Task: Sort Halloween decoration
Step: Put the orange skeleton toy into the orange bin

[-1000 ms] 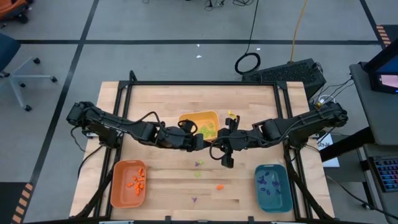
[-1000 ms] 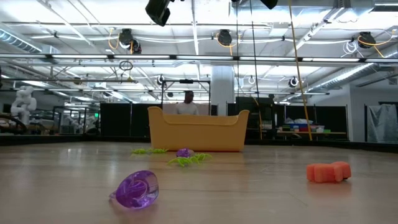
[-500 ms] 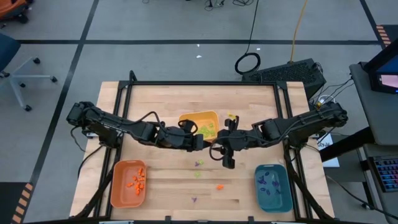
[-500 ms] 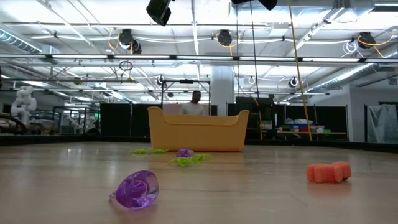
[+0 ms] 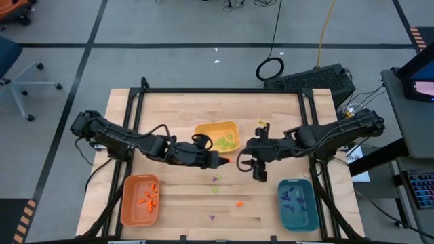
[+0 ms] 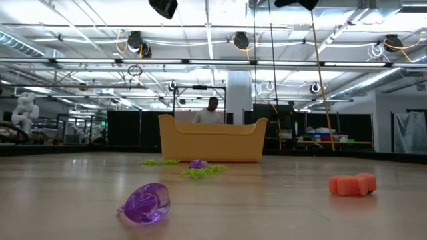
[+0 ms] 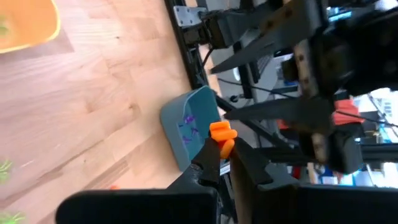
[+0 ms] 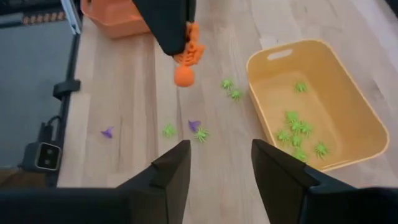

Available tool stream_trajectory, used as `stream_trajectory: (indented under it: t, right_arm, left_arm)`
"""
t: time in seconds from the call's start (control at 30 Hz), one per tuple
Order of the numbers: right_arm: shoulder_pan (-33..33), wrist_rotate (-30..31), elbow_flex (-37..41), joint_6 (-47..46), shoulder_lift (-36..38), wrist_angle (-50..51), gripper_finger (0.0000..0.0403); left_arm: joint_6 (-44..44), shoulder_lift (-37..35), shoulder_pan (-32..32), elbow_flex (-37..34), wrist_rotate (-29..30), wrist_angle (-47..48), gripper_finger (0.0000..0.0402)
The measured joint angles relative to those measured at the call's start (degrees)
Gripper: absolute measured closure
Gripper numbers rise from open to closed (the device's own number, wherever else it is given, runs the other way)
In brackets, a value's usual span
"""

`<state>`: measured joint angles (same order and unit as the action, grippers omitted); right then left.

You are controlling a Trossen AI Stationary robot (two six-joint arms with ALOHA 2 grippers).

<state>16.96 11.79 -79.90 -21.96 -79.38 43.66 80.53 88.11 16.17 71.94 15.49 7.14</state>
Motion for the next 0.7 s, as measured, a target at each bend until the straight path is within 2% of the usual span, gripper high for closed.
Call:
stream_trajectory:
  t: [0.27,0.47,0.7]
  right_arm:
    - [0.0,0.0,0.0,0.2,3.7,0.9,0.0251]
    - [0.0,0.0,0.0,0.3,4.9,5.5,0.0252]
    - [0.0,0.0,0.0,-0.5,4.9,8.2,0.0252]
  left_arm:
    - [0.0,-3.0,3.5,0.0,0.5,2.1,0.0392]
    - [3.5,-8.1,9.3,0.0,1.6,12.3,0.0392]
    - [13.8,-12.2,17.0,0.0,3.8,25.7,0.0392]
